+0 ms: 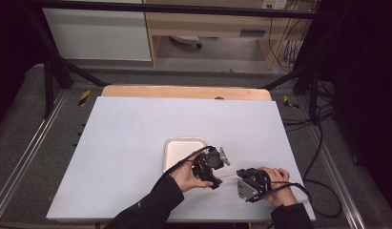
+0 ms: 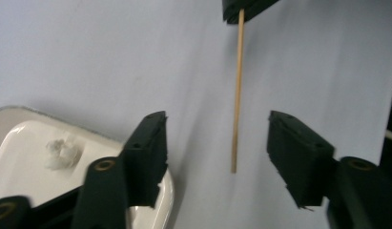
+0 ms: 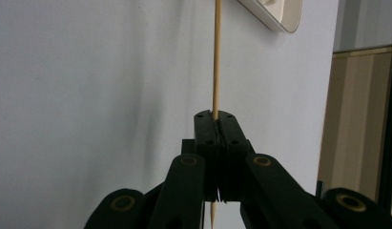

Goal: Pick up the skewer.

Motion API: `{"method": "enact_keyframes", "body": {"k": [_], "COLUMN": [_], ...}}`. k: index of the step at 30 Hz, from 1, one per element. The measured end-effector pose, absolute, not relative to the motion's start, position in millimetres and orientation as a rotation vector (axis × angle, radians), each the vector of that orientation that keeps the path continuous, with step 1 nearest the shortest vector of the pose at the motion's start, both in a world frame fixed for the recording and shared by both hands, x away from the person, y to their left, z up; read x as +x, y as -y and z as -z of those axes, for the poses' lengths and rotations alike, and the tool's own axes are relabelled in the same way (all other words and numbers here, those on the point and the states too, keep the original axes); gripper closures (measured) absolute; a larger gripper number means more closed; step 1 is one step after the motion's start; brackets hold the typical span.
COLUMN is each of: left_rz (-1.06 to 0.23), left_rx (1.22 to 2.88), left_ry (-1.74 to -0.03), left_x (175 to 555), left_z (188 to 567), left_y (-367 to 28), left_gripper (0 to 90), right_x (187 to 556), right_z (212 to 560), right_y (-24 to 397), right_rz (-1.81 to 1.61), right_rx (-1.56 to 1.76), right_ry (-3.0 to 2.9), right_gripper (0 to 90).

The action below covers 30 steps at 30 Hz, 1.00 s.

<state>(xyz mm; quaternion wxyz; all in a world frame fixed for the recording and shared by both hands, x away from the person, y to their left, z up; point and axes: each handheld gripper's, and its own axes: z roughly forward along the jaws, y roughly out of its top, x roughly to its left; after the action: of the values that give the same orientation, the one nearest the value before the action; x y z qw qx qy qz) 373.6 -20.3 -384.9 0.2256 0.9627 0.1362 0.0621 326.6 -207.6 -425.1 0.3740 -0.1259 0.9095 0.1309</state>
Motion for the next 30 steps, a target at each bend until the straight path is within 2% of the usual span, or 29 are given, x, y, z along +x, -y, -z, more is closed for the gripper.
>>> {"method": "enact_keyframes", "body": {"k": [6, 11, 14, 17, 22, 30], "left_rz": [-0.138, -0.123, -0.107, -0.071, -0.024, -0.02], "left_rx": [2.672, 2.669, 2.666, 2.66, 2.68, 2.727], "left_ry": [-0.386, -0.375, -0.377, -0.397, -0.426, -0.398], "left_x": [374.5, 371.7, 373.5, 375.6, 379.3, 379.6], "left_z": [389.0, 390.7, 389.8, 388.2, 387.4, 391.5], "left_y": [22.3, 28.5, 28.8, 28.2, 32.5, 43.3], "left_gripper": [34.4, 39.8, 43.8, 54.7, 58.5, 73.7], "right_x": [328.2, 329.0, 329.5, 330.8, 330.6, 330.6], "right_z": [421.2, 421.1, 421.7, 421.3, 421.3, 422.9], "right_y": [203.1, 200.9, 200.7, 200.7, 199.5, 198.1], "right_rz": [-0.314, -0.301, -0.3, -0.308, -0.282, -0.261], "right_rx": [-0.35, -0.379, -0.395, -0.396, -0.411, -0.434], "right_ry": [-2.319, -2.304, -2.303, -2.287, -2.282, -2.281], "right_gripper": [89.2, 89.2, 89.2, 89.2, 89.2, 89.2]}}
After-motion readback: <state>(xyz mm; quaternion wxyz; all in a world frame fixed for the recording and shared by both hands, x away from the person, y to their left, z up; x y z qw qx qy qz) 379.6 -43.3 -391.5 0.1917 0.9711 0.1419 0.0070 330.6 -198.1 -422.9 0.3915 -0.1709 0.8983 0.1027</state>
